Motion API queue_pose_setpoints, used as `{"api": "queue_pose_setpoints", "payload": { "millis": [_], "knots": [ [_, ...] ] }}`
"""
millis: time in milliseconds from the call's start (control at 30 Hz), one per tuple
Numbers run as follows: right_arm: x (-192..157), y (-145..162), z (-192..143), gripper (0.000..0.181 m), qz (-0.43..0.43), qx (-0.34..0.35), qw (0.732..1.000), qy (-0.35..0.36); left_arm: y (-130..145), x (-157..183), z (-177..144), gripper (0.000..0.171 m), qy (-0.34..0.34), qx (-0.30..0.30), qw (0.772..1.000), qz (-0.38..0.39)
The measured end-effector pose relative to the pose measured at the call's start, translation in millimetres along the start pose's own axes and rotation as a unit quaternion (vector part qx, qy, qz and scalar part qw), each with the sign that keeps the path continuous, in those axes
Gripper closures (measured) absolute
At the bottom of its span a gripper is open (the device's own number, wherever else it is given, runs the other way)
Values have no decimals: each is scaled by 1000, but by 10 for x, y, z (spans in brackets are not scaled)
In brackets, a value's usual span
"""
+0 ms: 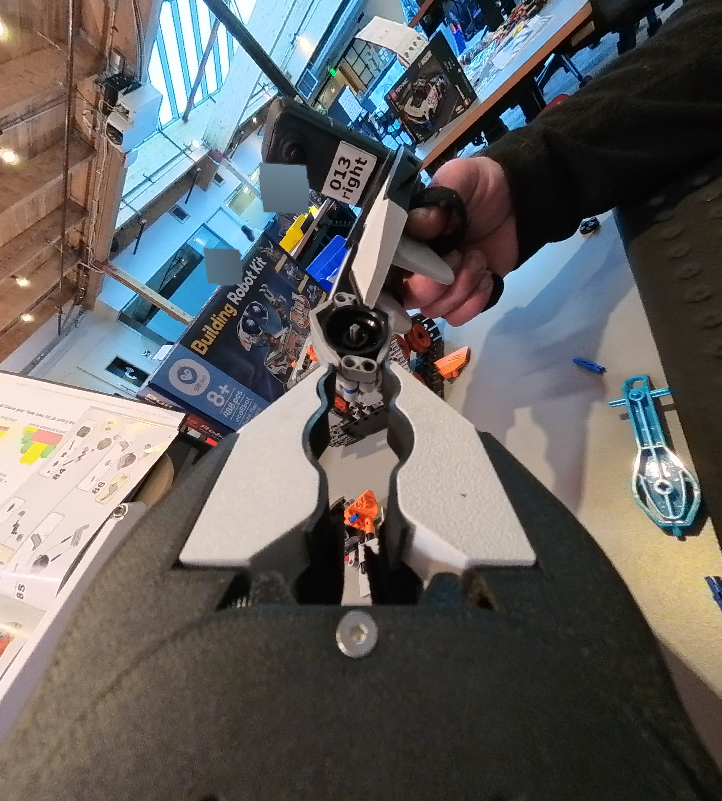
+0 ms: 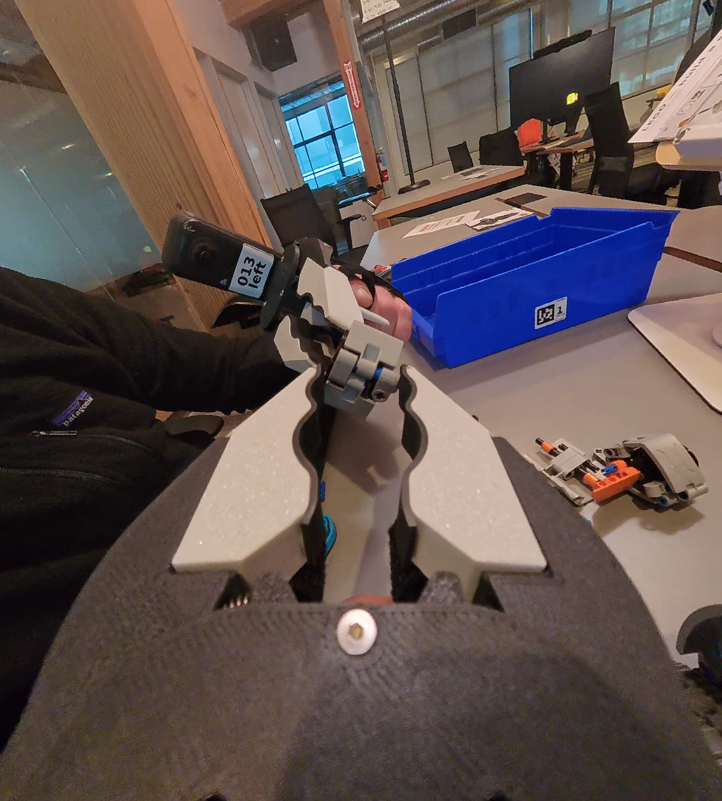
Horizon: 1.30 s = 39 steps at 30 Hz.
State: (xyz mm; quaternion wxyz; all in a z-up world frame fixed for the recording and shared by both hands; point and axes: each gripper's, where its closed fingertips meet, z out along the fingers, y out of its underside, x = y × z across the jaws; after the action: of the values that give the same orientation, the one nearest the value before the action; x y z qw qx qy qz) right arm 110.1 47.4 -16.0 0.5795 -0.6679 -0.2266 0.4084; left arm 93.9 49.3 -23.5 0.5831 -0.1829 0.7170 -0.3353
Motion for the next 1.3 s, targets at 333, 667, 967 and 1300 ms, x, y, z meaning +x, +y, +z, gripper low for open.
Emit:
{"api": "queue_pose_setpoints", "payload": {
  "millis": [333, 667, 967, 1300],
  "knots": [
    [13, 8, -10, 151, -11, -7, 1000, 9, 23, 7, 12, 153, 2, -4, 1000, -4],
    [6, -16, -24, 152, -28, -4, 999, 17, 39, 39, 51, 151, 4, -9, 1000, -15],
    [19, -10, -27, 152, -32, -2, 999, 22, 74, 65, 85, 151, -10, -29, 999, -10],
    [86, 44, -13, 152, -37, -13, 998, 40, 181, 78, 124, 151, -10, -55, 998, -4]
  ]
}}
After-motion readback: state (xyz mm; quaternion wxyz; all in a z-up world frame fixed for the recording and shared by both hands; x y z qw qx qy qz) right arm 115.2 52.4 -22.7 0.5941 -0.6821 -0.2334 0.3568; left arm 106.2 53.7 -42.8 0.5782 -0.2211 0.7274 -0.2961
